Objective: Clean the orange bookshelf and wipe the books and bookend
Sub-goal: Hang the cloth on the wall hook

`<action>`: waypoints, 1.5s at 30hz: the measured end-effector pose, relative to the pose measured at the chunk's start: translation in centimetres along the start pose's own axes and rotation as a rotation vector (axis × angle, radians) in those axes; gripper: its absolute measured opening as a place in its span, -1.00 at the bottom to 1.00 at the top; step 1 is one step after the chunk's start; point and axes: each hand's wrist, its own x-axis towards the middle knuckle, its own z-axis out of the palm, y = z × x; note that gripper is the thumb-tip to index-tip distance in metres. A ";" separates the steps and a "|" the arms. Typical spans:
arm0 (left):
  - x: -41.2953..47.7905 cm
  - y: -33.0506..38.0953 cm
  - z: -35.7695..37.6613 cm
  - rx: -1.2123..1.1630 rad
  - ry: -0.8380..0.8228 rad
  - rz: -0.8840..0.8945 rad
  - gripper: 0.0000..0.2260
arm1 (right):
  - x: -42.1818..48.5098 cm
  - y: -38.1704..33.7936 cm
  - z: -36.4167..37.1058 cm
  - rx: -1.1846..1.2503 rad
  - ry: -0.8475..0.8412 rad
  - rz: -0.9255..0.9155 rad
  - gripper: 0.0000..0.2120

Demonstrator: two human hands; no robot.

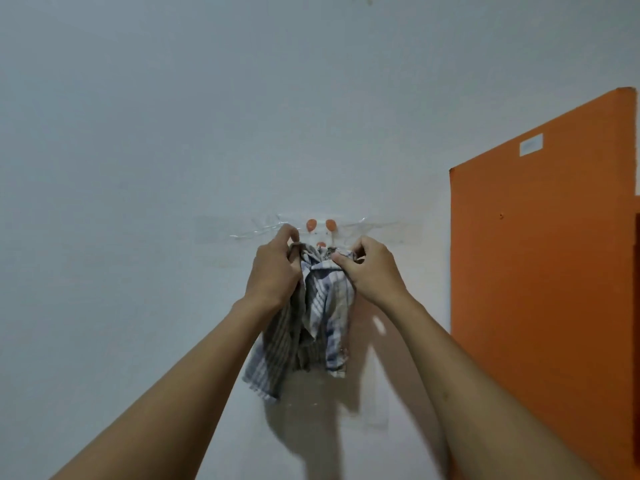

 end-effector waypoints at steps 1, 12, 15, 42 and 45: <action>0.3 -0.3 0.2 0.018 0.013 0.049 -0.86 | 0.5 0.0 0.4 0.011 0.024 -0.027 -0.74; -0.4 -1.9 2.3 0.292 -0.024 0.255 -0.82 | -0.4 2.1 3.2 -0.138 0.149 -0.328 -0.68; -2.3 -2.1 3.1 0.169 -0.035 0.193 -0.81 | -1.6 3.1 3.9 -0.169 0.098 -0.307 -0.71; -1.7 -0.8 2.2 -0.059 -0.078 0.008 -0.79 | -0.7 1.1 3.0 0.081 -0.048 -0.062 -0.80; -1.7 -0.7 2.6 -0.061 -0.075 -0.017 -0.80 | -0.9 1.5 3.3 0.118 -0.043 -0.019 -0.80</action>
